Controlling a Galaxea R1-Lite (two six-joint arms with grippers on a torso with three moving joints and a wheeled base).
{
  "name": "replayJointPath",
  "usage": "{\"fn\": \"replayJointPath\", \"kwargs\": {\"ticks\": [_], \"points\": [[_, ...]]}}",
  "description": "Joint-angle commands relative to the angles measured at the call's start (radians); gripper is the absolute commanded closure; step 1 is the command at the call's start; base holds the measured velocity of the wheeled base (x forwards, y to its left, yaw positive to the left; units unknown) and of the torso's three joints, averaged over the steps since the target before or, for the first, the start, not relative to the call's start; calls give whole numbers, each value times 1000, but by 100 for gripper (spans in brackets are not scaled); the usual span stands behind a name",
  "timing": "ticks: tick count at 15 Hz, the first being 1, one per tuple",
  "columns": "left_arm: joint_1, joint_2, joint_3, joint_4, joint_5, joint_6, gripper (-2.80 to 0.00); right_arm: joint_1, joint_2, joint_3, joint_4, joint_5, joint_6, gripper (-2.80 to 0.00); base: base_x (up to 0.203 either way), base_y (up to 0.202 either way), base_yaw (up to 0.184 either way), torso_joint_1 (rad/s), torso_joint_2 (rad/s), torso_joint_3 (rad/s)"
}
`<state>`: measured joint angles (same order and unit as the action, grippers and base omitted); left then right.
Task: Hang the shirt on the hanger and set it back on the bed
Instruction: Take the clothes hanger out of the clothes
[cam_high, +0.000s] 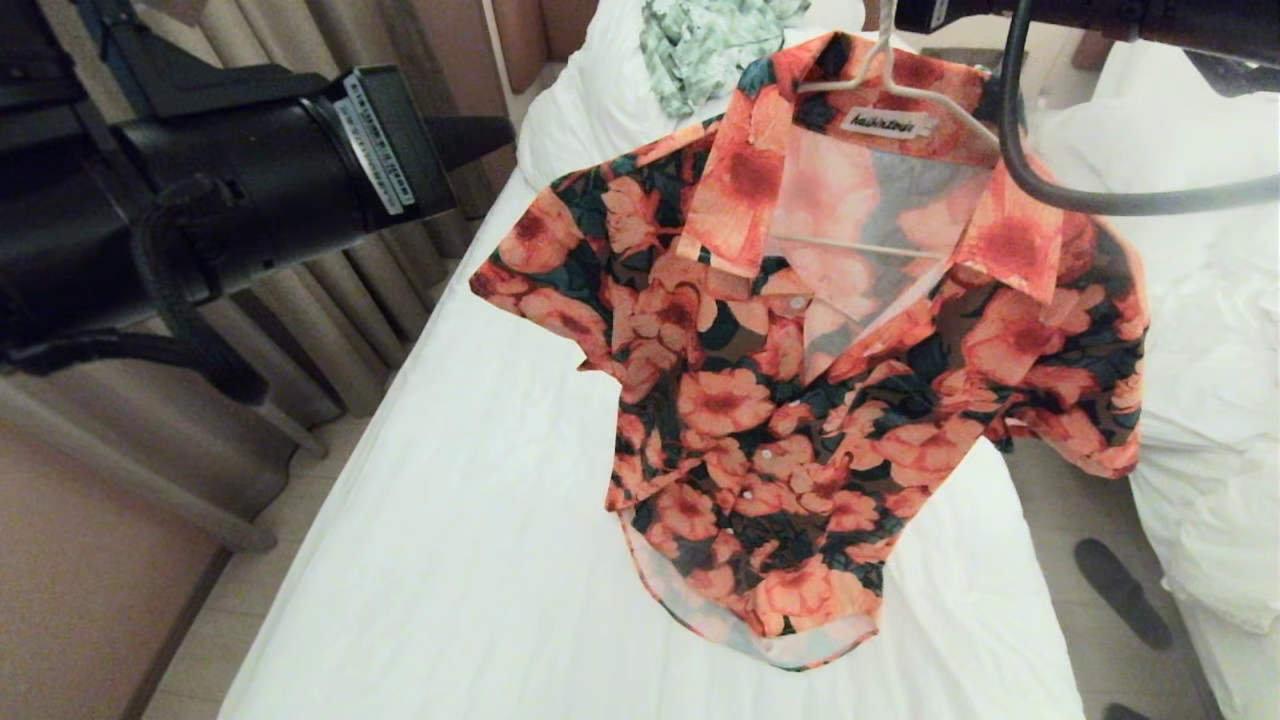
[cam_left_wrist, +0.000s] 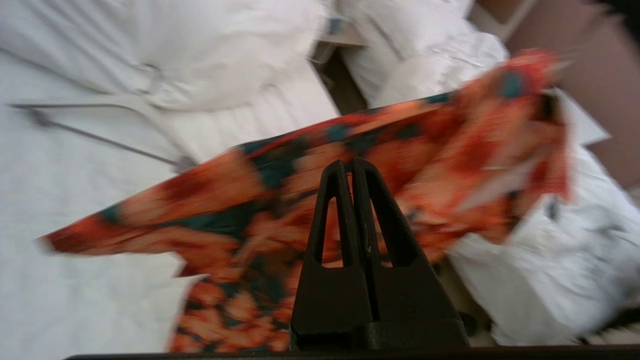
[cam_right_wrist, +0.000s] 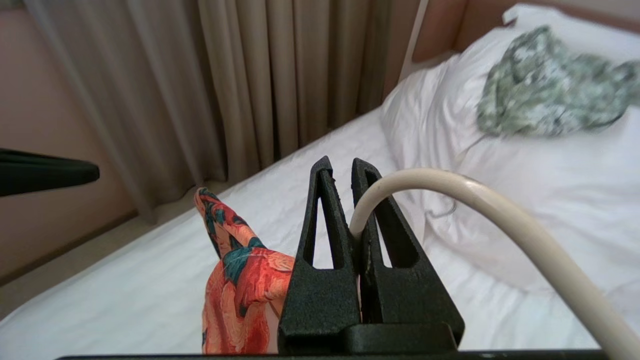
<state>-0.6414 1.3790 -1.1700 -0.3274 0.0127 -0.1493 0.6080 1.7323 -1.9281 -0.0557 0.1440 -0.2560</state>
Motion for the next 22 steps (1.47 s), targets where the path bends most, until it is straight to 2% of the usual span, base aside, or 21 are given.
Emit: {"fn": "replayJointPath", "kwargs": {"ticks": [1,3,4,6,9,10,11,17,22], "points": [[-93,34,-1,-3,35,-9,0,9,2,31,-2,-3,-1,0,0,0,0,0,0,0],[-170,84,-7,-38,119,-25,0,32,7,55,-3,-29,18,0,0,0,0,0,0,0],[-186,114,-5,-86,155,-27,0,37,7,54,-3,-29,40,0,0,0,0,0,0,0],[-200,171,11,-178,178,-27,0,47,9,52,-3,-32,64,0,0,0,0,0,0,0],[-229,217,36,-215,188,-27,0,47,9,55,-3,-34,85,0,0,0,0,0,0,0],[-232,214,36,-236,212,-24,-280,46,9,55,-3,-34,86,0,0,0,0,0,0,0],[-239,205,35,-252,233,-21,-280,42,9,57,-3,-35,86,0,0,0,0,0,0,0],[-278,212,53,-254,237,-18,-280,38,23,57,-3,-35,87,0,0,0,0,0,0,0],[-271,330,55,-267,236,-12,-280,41,20,74,-4,-34,92,0,0,0,0,0,0,0]]}}
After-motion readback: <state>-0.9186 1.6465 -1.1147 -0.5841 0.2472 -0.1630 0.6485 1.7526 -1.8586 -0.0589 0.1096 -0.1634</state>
